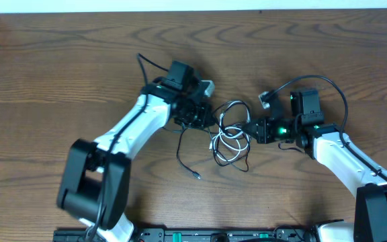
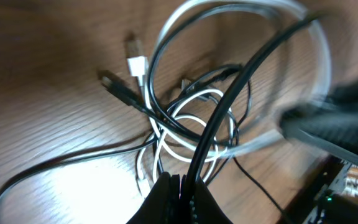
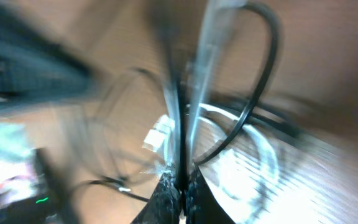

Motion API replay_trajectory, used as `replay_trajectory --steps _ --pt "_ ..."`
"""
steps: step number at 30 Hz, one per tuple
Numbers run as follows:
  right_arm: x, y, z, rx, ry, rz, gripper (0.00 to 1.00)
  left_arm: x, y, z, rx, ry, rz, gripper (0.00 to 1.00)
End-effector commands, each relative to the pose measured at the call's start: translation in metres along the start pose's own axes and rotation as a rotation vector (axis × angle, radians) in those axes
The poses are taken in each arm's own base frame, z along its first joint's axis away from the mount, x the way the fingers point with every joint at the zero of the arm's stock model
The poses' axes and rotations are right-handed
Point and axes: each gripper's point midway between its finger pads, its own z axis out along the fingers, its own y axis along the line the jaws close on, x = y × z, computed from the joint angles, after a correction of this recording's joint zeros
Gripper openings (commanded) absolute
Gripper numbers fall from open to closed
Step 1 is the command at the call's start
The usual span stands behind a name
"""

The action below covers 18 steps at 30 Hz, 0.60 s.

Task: Untangle cables
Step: 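Pull the left gripper away leftward, spreading the cables on the table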

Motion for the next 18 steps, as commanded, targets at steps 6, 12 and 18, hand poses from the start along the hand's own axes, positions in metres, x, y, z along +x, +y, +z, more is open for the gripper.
replay_trajectory --steps 6,12,18 --pt "-0.007 -0.087 -0.027 0.467 -0.083 0.119 0.01 -0.044 -0.059 -0.155 0.179 -0.415 0.099 0.07" --pt "-0.01 -0.093 -0.032 0.479 -0.102 0.152 0.01 -0.047 -0.091 -0.25 0.267 -0.679 0.176 0.07" --pt "-0.01 -0.093 -0.032 0.478 -0.102 0.152 0.01 -0.039 -0.118 -0.287 0.317 -0.776 0.263 0.08"
